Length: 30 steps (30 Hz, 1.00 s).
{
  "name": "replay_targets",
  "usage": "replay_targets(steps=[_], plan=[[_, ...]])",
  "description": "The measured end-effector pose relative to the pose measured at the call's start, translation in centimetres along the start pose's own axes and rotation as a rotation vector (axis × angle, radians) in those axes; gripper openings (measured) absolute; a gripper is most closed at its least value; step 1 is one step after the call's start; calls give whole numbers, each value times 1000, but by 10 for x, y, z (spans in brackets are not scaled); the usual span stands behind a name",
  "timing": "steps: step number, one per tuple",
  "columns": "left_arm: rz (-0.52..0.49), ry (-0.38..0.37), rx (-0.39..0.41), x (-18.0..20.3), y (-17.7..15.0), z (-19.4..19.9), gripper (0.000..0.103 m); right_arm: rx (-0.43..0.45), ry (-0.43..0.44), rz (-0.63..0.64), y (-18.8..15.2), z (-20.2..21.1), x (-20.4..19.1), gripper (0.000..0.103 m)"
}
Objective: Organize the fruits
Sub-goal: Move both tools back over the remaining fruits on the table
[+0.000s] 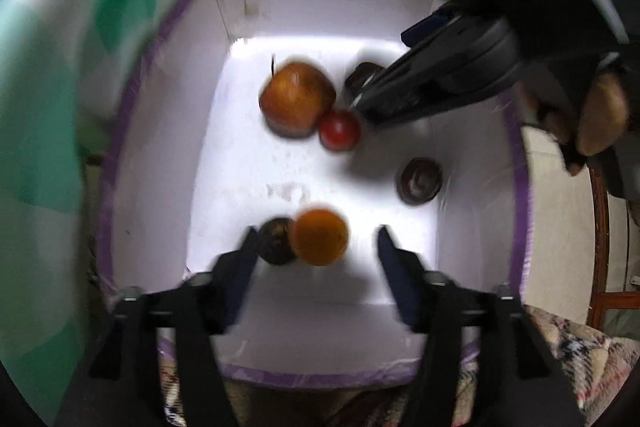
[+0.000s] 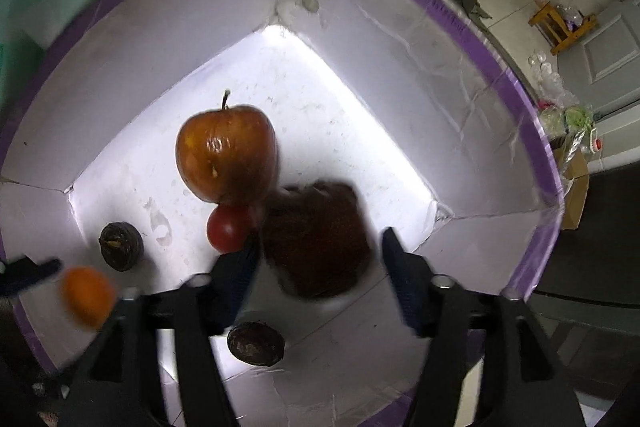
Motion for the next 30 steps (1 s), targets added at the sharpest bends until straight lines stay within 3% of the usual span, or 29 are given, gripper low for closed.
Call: replay_targets(steps=[2,4,7,8,10,12,15,18,21,25,30], plan=[[-18,25,89,1,6,24,84,31,-12,3,8,14,3,81],[-38,77,186,-2,11,54,84,77,-35,-5,19,33,8,81],[-34,168,359,-14,14,108,86,224,-36,-17,43,83,4,81],[-8,215,435,-26,13,135,92,286,-30,-16,52,102,-1,81],[85,301,550,-59,5,180,99,459,23,-7,68,152,-23,84],[199,377,605,-99,-11,213,101,631,125,16,83,197,-53,87],[431,495,624,-170,-51,253,101,738,253,49,94,233,-99,87],[696,623,589,-249,-110,284,101,729,384,131,106,242,-163,87],[936,710,577,-320,-175,312,101,642,491,249,113,233,-241,87],[1232,854,541,-401,-265,348,101,602,487,423,104,227,-333,87],[1488,894,565,-457,-336,371,101,574,533,597,115,228,-436,87]])
Point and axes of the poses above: each gripper's, at about its wrist camera, not at the fingertips, and z roughly against the way its jaws point, x to its right, y to its top, the point moved 4 cm from there along -z, roughly the way its jaws point, and after that the axes turned 9 degrees about x, right-handed, at the moved point
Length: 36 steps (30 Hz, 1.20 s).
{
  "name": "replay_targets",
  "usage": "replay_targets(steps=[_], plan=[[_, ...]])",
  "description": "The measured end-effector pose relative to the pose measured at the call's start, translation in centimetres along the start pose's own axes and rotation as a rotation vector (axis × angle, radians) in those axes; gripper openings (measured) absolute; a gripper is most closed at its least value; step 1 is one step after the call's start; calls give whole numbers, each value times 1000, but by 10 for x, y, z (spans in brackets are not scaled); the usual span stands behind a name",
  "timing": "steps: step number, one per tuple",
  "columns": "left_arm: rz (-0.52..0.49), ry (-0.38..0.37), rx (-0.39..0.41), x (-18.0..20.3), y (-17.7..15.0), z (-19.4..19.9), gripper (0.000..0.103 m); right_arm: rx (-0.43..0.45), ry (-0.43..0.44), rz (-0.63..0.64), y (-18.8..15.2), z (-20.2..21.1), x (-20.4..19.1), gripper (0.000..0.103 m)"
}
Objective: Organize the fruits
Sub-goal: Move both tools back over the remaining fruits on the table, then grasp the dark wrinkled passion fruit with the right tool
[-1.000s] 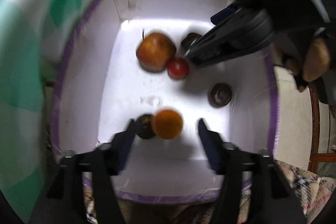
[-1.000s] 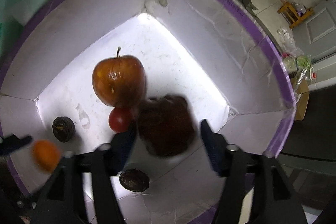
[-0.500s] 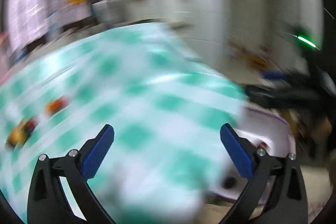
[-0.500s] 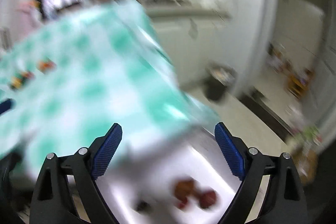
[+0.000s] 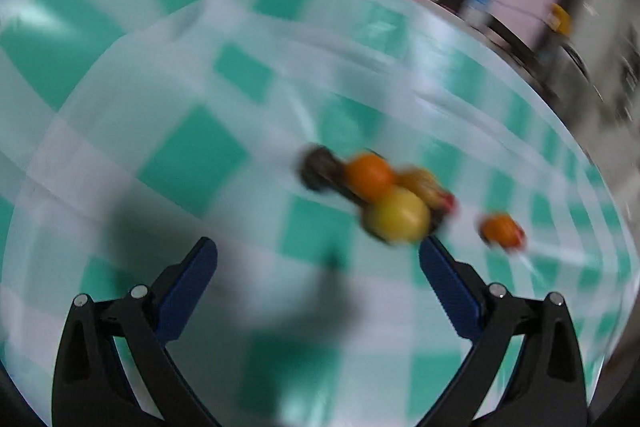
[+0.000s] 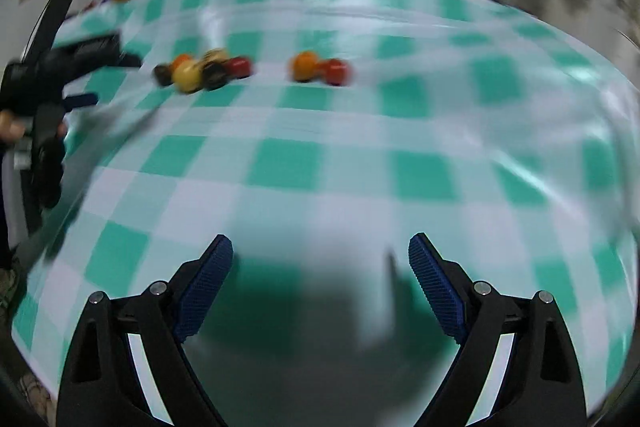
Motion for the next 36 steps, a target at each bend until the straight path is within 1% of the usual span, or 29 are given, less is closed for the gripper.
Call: replay_targets(steps=[1,4,6,8,11,14,17,20,22,23,24,25,26,27,29,30,32,33,36], plan=[[41,19,17,-11,5,-5,101,-6,20,15,7,-11,-7,87],[102,50,78,-34,9,-3,101,-29,60,72,36,-52,-31,87],[133,46,115,-44,13,7,101,-49,96,104,51,-80,-46,87],[105,69,160,-45,14,16,101,-71,135,146,66,-104,-60,84],[99,77,165,-47,15,15,101,-89,180,209,87,-136,-78,79],[82,85,169,-45,16,14,101,-90,217,239,106,-161,-89,71],[82,77,174,-43,15,14,101,-87,235,255,119,-177,-95,69],[69,79,190,-40,15,15,101,-93,277,260,127,-188,-99,69],[67,75,186,-39,15,14,101,-95,308,263,128,-189,-101,66],[68,69,177,-38,14,13,101,-94,331,266,128,-188,-104,57],[70,67,167,-38,14,11,101,-89,354,273,126,-185,-106,52],[74,64,156,-39,13,9,101,-76,373,286,124,-180,-109,50],[78,65,150,-40,13,8,101,-69,402,286,122,-174,-110,42],[83,66,148,-41,13,8,101,-62,450,272,120,-166,-112,32],[95,61,147,-44,12,7,101,-50,519,263,113,-151,-114,32],[94,59,144,-44,12,7,101,-41,522,270,109,-143,-113,32],[80,43,122,-41,10,3,101,-32,476,270,99,-128,-105,32],[73,22,102,-38,7,0,101,-29,457,256,95,-122,-99,32],[43,-60,28,-23,-1,-9,101,-19,335,181,75,-96,-66,32]])
Point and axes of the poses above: each gripper's, at about its wrist camera, not at the fingertips, and z roughly against the way its jaws point, x to its right, y to its top, the point moved 4 cm from there along -z, roughly the way its jaws point, and after that the axes turned 9 degrees about x, right-handed, at the moved point
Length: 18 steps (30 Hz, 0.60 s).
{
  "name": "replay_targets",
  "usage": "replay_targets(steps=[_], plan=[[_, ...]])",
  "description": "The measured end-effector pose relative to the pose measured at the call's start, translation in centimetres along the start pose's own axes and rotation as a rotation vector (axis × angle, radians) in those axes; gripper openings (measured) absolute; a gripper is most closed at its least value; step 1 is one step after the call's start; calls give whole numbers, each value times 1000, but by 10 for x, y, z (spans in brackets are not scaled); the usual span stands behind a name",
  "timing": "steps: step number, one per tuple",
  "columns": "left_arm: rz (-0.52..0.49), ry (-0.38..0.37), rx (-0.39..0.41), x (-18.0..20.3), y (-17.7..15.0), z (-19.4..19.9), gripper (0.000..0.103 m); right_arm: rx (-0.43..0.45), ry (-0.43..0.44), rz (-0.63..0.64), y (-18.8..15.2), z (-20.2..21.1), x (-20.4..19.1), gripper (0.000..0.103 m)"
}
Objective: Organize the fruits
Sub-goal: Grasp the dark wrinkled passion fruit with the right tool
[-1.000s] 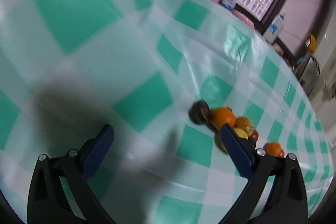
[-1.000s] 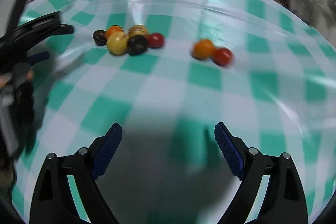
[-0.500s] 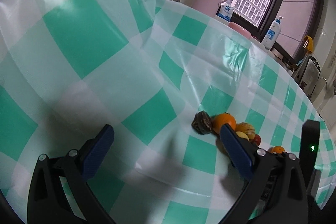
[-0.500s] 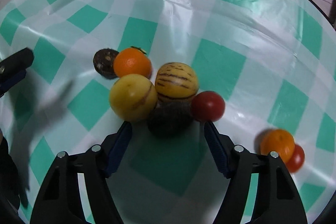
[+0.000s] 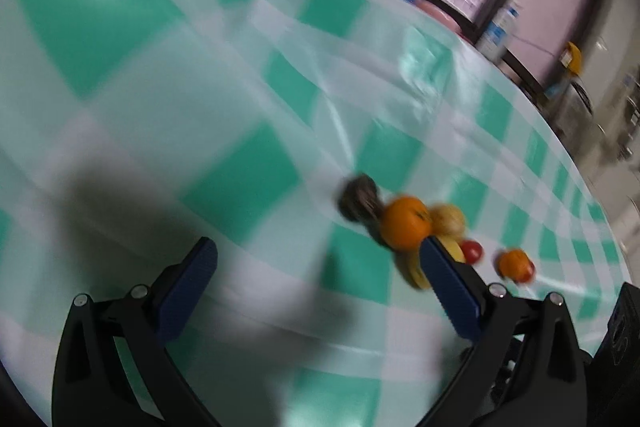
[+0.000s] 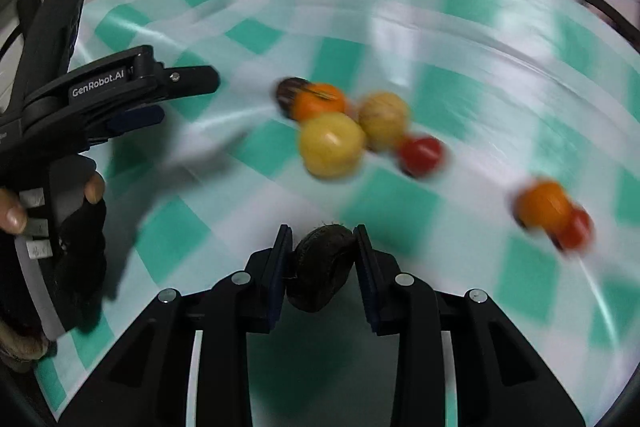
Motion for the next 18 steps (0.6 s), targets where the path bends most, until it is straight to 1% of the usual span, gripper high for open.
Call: replay_targets(steps=[1,4,5,7,10,14,18], plan=[[-13,-22,-24,6,-4,-2,101,5,-28,-40,-6,12,8,32],[-55,-65,-60,20,-13,-4,101,25,-70,-195,-26,35,37,32],[-82,-74,-67,26,-17,-4,101,51,-82,-249,-30,43,48,32],[-127,-76,-73,35,-22,-5,101,105,-65,-331,-33,49,62,32],[-196,-66,-54,48,-28,-2,101,131,-42,-436,-35,48,78,32],[-250,-45,-59,62,-34,-5,101,145,-13,-452,-37,57,83,32],[-284,-18,-91,75,-38,-15,101,156,-9,-466,-37,55,77,32]])
Point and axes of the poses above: each gripper's, at about its wrist camera, not at the fingertips, and z roughly against the way its jaws point, x to its right, y to its top, the point moved 4 cm from there along -z, roughly the way its jaws point, and after that the axes turned 9 degrees about x, right-handed, at the moved point
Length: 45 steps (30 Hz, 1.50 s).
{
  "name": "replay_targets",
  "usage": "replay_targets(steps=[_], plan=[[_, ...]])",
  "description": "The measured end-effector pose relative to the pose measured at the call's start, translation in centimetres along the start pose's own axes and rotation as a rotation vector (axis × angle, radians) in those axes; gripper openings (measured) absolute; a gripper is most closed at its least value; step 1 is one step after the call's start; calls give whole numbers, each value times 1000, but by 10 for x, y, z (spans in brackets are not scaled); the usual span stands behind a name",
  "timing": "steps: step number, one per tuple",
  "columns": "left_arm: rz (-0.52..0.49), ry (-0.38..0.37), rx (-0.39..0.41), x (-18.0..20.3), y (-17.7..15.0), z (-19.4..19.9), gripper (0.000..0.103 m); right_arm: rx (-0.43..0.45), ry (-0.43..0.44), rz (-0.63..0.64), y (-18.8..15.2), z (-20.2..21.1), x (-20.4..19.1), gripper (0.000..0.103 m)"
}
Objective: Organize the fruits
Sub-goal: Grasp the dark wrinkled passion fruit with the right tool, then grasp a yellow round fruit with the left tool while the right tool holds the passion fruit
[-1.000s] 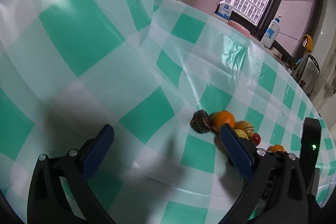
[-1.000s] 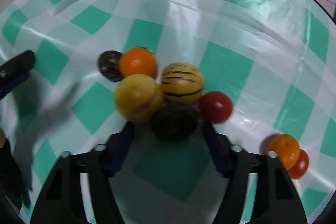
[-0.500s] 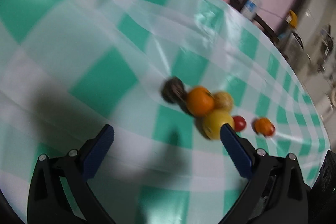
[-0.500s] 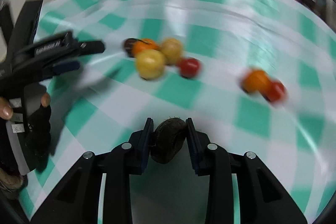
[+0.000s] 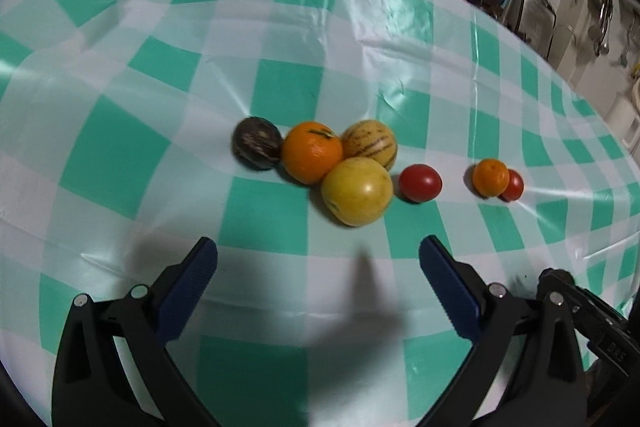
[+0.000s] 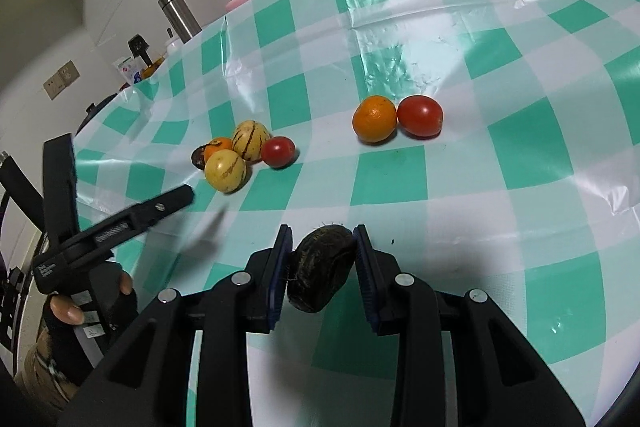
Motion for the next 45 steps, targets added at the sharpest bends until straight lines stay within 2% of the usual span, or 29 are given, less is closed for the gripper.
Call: replay_targets(steps=[4,12,15,16,18,20,21,23,29,33,37,45], plan=[[-37,77,-44,18,2,-18,101,-1,2,4,0,-2,-2,32],[39,198,-112,26,14,-58,101,-9,4,6,-1,-3,-2,33],[64,218,-123,22,16,-65,96,-12,7,5,-1,-3,-3,33],[62,224,-118,21,17,-66,93,-13,8,6,-1,-3,-3,33],[49,217,-96,21,18,-63,77,-15,7,6,-2,-4,-3,33],[37,138,-73,21,19,-58,46,-17,8,5,-1,-4,-3,33],[31,119,-66,23,18,-56,46,-17,9,5,-1,-4,-3,33],[16,138,-53,22,13,-48,46,-18,12,2,-2,-4,-2,33],[51,86,-14,10,-2,-6,46,-18,18,-1,-2,-4,-2,33],[88,99,22,-9,-17,18,46,-13,27,-15,-2,-4,1,33],[150,92,50,-14,-20,30,46,-13,31,-30,-1,-4,3,33],[162,102,81,-18,-14,30,46,-10,25,-51,-1,-4,7,33]])
Point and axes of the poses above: each gripper's, at about its wrist camera, not at the fingertips, and z roughly against the way its jaws point, x to its right, y to its top, the point moved 4 cm from there along -z, roughly the way its jaws point, and after that the axes turned 9 degrees about x, right-handed, at the moved point
